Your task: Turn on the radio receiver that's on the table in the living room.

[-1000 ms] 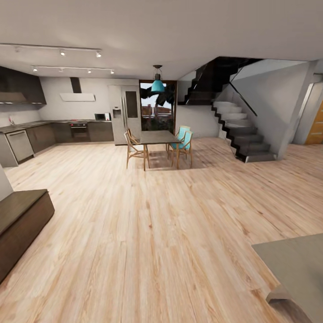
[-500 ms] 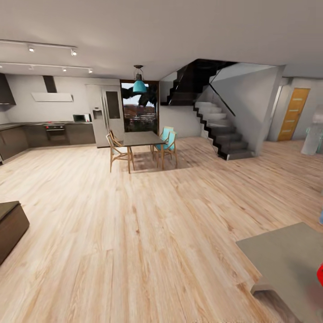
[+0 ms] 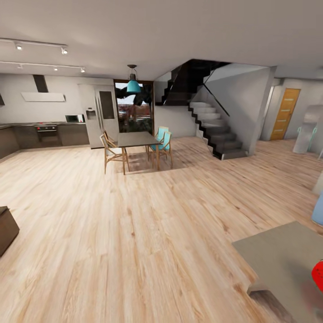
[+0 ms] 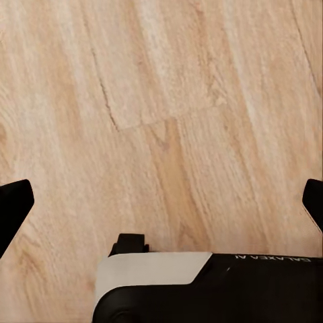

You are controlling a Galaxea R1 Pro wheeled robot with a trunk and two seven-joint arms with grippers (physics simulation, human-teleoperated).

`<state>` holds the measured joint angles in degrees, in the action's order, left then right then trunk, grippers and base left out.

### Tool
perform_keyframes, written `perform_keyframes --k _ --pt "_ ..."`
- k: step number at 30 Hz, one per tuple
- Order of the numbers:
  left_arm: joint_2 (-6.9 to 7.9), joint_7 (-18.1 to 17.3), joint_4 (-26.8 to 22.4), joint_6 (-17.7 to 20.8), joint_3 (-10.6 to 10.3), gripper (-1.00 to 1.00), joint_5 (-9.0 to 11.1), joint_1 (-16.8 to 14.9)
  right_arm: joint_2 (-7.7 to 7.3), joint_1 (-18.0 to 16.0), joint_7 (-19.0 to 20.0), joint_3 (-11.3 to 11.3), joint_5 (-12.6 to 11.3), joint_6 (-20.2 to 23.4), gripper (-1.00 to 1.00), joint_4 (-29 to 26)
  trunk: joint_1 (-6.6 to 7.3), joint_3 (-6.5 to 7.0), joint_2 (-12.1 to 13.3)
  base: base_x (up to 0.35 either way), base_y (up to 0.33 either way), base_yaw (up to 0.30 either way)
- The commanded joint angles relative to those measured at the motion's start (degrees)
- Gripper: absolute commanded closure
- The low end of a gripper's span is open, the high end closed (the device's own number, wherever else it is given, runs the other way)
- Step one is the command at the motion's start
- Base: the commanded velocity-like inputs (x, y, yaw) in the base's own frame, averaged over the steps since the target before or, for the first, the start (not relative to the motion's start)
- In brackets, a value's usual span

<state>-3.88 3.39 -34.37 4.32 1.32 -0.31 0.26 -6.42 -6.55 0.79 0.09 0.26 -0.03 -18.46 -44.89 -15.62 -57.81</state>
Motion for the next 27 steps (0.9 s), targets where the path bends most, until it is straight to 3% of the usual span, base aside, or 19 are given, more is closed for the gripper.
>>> perform_keyframes --k 1,12,23,25,26,27 --pt "0.0 -0.02 0.0 0.0 0.02 -1.0 0.02 0.0 0.0 0.02 0.0 0.0 0.0 0.01 -1.0 0.0 0.0 0.0 0.0 0.322 0.0 0.0" --pt "0.19 0.02 0.01 -0.59 0.41 -1.0 0.11 0.0 0.0 0.0 -0.01 0.0 0.0 -0.04 -1.0 0.0 0.0 -0.39 0.0 0.322 0.0 0.0" --pt "-0.15 0.1 0.01 -0.91 0.32 -1.0 0.11 0.0 -0.11 0.0 0.0 -0.16 -0.09 -0.07 -1.0 0.0 0.0 -0.84 0.0 0.042 0.0 -0.012" --pt "-0.14 0.16 0.01 -0.93 0.28 -1.0 0.07 0.0 -0.72 -0.03 0.0 -0.33 -0.22 -0.43 -1.0 0.0 0.0 -0.84 0.0 0.002 0.0 -0.002" --pt "0.07 0.2 0.01 -0.91 0.43 -1.0 0.05 0.0 -2.25 -0.02 0.0 -0.55 -0.53 -0.83 -1.0 0.0 0.0 -0.84 0.0 0.0 0.0 0.0" --pt "0.11 0.2 0.01 -0.91 0.46 -1.0 0.08 0.0 -2.46 -0.03 0.0 -0.57 -0.56 -0.87 -1.0 0.0 0.0 -0.84 0.0 0.0 0.0 0.0"
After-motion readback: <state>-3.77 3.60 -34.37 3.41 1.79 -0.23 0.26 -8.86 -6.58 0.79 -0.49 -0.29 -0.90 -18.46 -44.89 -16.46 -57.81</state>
